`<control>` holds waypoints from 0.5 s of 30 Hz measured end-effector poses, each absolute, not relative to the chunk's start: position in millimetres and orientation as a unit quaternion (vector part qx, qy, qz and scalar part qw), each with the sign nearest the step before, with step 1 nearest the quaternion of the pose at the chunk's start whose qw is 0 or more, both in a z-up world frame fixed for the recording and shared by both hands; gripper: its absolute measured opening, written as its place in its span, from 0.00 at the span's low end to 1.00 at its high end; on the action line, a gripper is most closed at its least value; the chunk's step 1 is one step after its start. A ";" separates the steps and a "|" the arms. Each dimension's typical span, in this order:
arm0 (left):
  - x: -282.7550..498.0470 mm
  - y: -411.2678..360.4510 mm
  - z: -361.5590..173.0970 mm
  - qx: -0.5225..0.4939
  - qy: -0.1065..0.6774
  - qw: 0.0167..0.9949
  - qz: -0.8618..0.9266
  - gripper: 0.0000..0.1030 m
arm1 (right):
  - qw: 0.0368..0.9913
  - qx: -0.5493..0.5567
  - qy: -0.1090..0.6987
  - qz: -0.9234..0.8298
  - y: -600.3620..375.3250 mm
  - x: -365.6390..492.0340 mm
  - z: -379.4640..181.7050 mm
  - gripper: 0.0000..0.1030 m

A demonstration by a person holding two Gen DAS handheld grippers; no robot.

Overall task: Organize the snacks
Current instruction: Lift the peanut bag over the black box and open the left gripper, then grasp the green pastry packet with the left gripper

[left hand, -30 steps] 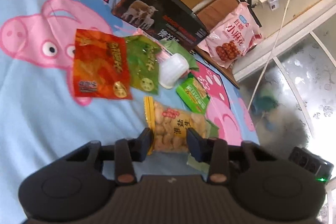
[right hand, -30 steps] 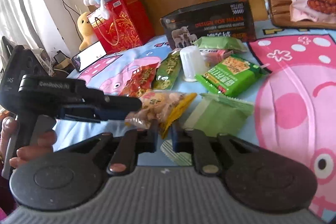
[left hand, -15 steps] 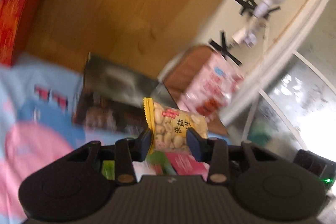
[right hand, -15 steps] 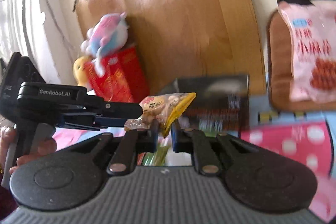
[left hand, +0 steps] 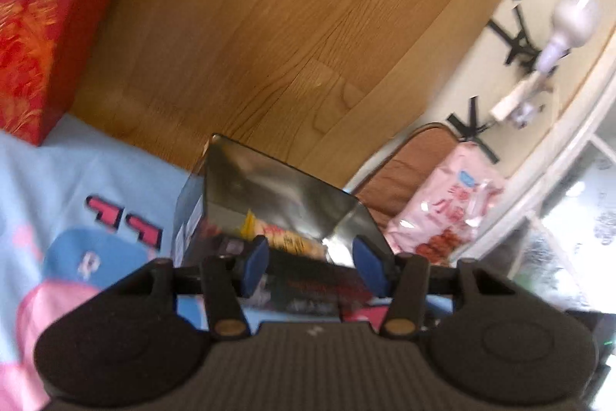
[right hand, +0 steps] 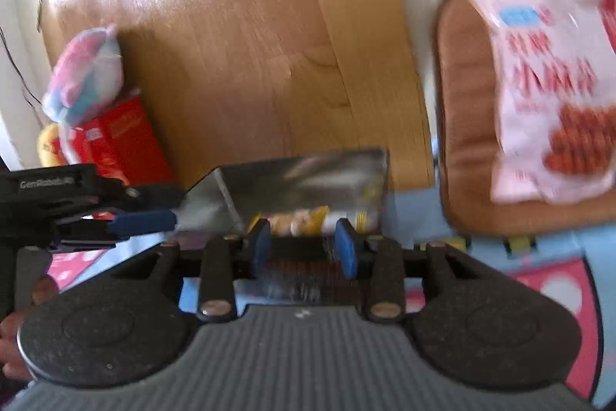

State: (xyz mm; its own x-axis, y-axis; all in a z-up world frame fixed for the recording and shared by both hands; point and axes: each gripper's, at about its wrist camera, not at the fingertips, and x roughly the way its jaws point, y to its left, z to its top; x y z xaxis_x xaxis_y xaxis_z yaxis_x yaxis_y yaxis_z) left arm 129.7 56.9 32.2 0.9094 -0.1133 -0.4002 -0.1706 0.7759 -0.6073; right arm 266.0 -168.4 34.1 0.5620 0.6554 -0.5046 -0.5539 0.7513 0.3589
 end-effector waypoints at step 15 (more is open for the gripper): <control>83.1 35.5 -7.3 -0.379 0.270 0.885 0.010 0.54 | 0.855 0.085 0.371 0.353 -192.0 244.5 4.7 0.07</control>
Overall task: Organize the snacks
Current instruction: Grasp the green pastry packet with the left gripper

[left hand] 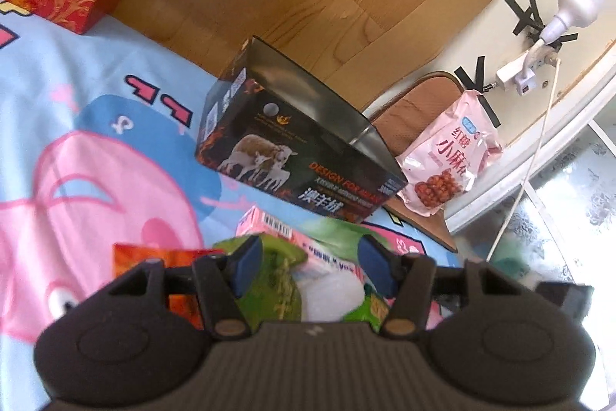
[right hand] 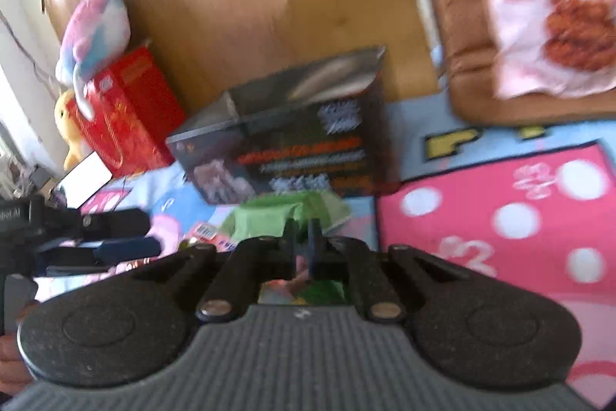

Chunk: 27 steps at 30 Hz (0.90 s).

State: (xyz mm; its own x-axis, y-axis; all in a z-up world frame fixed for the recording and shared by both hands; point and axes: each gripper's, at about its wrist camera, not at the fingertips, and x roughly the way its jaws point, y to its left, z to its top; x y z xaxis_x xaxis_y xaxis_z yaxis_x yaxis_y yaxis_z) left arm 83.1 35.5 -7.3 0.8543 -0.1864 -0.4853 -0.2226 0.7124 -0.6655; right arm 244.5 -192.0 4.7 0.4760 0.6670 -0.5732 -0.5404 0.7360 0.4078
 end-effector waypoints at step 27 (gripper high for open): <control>142.2 -137.1 -11.3 -0.227 0.416 0.872 -0.122 0.63 | 0.896 -0.040 0.321 0.303 -295.1 102.8 -7.0 0.33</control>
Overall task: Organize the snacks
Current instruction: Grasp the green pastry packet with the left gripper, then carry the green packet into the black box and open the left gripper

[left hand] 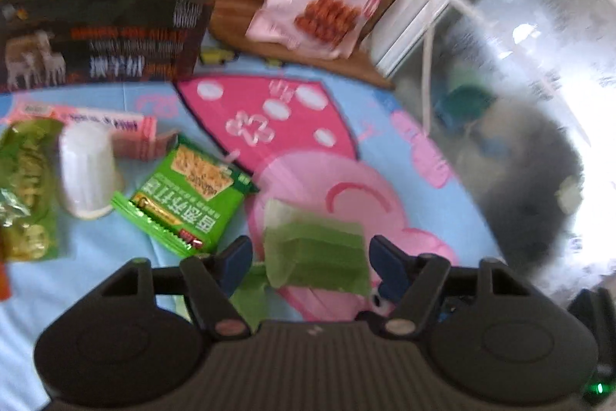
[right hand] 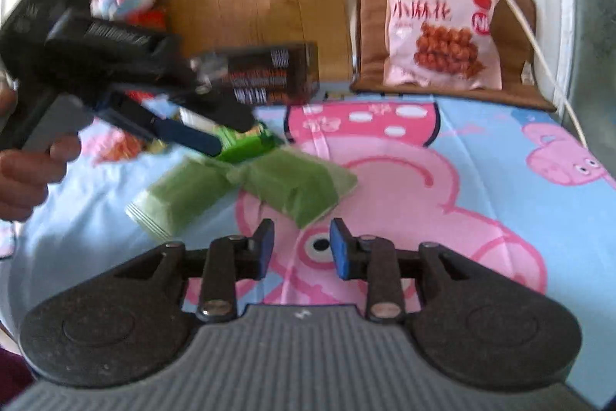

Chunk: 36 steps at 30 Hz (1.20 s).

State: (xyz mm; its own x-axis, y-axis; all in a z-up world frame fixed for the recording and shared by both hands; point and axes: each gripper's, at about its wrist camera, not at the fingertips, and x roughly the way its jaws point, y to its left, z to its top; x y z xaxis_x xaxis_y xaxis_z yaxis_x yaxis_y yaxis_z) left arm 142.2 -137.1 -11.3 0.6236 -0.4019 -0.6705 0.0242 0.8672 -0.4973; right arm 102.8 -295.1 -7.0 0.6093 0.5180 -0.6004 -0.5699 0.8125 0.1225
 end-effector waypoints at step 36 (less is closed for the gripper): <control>106.6 -112.6 -2.0 -0.321 0.405 0.841 -0.161 0.61 | 0.890 0.134 0.330 0.285 -324.4 135.7 2.1 0.35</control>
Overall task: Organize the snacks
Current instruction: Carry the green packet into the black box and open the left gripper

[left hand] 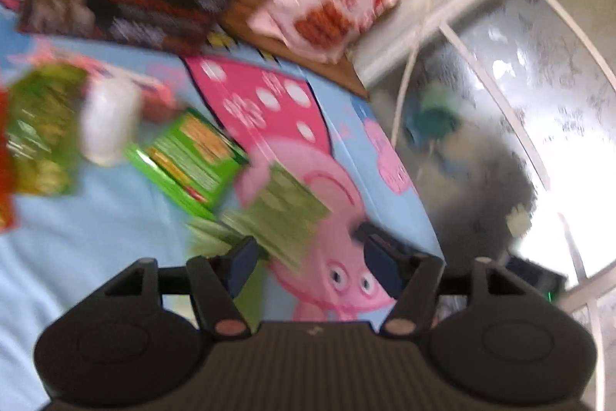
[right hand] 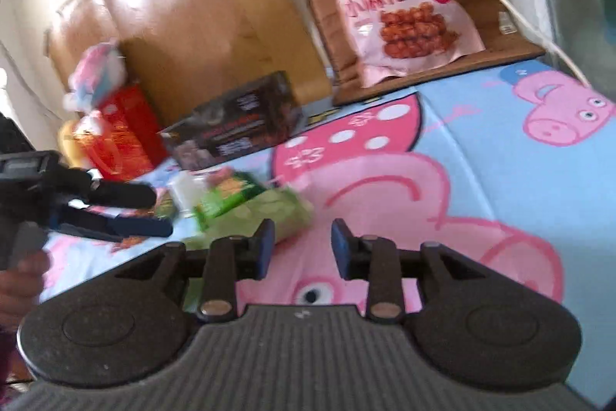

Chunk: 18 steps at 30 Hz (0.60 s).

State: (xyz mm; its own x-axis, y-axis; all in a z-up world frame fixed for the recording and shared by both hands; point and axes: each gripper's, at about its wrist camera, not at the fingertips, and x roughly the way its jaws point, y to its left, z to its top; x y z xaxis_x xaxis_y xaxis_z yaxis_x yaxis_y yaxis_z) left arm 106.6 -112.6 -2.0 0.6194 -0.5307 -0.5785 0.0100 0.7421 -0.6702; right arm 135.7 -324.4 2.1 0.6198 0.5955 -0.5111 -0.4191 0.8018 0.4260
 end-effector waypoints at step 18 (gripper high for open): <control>133.9 -129.5 -9.0 -0.290 0.435 0.842 -0.132 0.68 | 0.868 0.067 0.340 0.356 -308.5 115.4 -8.1 0.59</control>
State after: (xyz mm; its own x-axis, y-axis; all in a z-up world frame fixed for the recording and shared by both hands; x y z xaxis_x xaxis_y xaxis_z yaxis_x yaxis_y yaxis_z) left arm 133.9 -129.5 -9.0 0.5870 -0.4747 -0.6558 -0.0294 0.7970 -0.6033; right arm 115.4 -308.5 -8.1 0.5152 0.6632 -0.5428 -0.5724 0.7377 0.3580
